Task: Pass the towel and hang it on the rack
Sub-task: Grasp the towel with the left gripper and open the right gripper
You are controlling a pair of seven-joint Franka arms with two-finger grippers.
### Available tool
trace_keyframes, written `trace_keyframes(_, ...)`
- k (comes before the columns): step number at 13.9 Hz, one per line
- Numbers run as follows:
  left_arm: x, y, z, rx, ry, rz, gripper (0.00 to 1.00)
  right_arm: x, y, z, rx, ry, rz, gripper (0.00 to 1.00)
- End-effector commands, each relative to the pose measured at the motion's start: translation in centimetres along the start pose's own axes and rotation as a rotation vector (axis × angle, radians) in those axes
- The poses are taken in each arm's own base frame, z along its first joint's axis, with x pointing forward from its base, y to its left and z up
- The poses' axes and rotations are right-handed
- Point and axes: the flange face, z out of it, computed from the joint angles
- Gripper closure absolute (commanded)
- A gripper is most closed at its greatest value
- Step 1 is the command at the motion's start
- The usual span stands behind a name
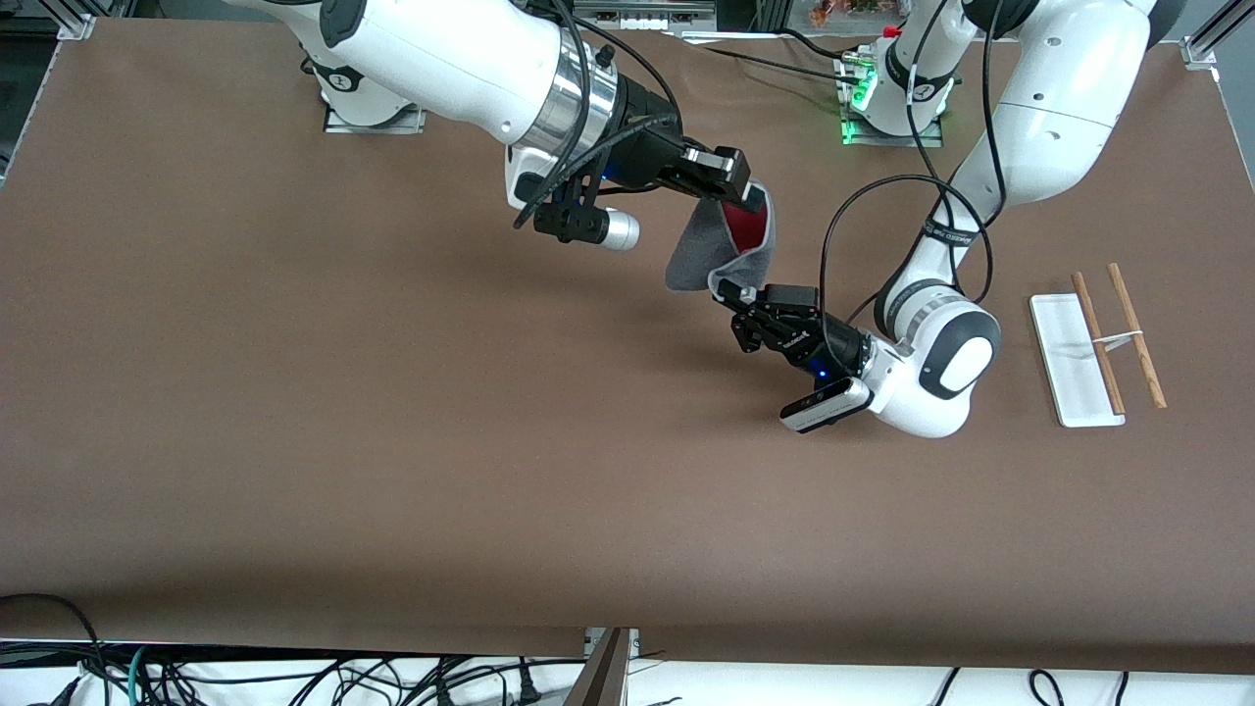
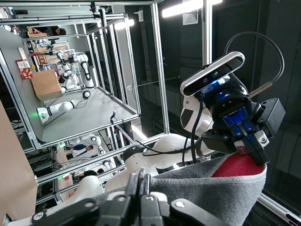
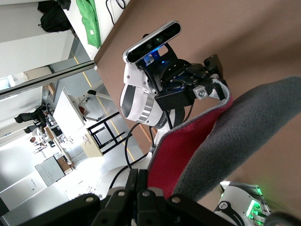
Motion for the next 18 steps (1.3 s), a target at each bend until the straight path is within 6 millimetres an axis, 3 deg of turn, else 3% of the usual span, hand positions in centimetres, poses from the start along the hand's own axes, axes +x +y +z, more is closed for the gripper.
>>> trace_keyframes(1,-0.3,0.0,0.0,-0.009,-0.013,-0.013,1.0,-0.5,-0.5,-0.5,0.014,-0.004,0.012,1.0)
trace_keyframes(6,-0.1,0.8,-0.9,0.046,-0.058,-0.009,1.0,-0.2,-0.5,-0.7,0.019,0.002,0.013,1.0)
trace_keyframes(7,0.3,1.5,-1.7,0.082,-0.08,-0.003,1.0,-0.2,-0.5,-0.7,0.023,0.004,0.011,0.9)
trace_keyframes(8,0.5,2.0,-2.2,0.107,-0.095,-0.003,1.0,-0.1,-0.5,-0.8,0.023,0.005,0.014,0.48)
trace_keyframes(9,0.9,2.8,-3.1,0.118,-0.09,0.009,1.0,0.0,-0.5,-0.9,0.026,0.009,0.016,0.29)
trace_keyframes(10,1.2,3.4,-3.7,0.135,-0.094,0.009,1.0,-0.1,-0.6,-1.0,0.027,0.009,0.015,0.0)
trace_keyframes(14,0.3,5.6,-7.7,0.27,-0.199,-0.016,1.0,0.4,-0.7,-2.1,0.037,0.016,0.017,0.0)
trace_keyframes(15,0.0,6.9,-8.8,0.322,-0.23,-0.019,1.0,0.8,-0.6,-2.5,0.03,0.018,0.022,0.0)
trace_keyframes(18,-1.2,10.5,-12.1,0.494,-0.33,-0.046,1.0,2.8,0.0,-5.8,0.025,0.07,0.011,0.0)
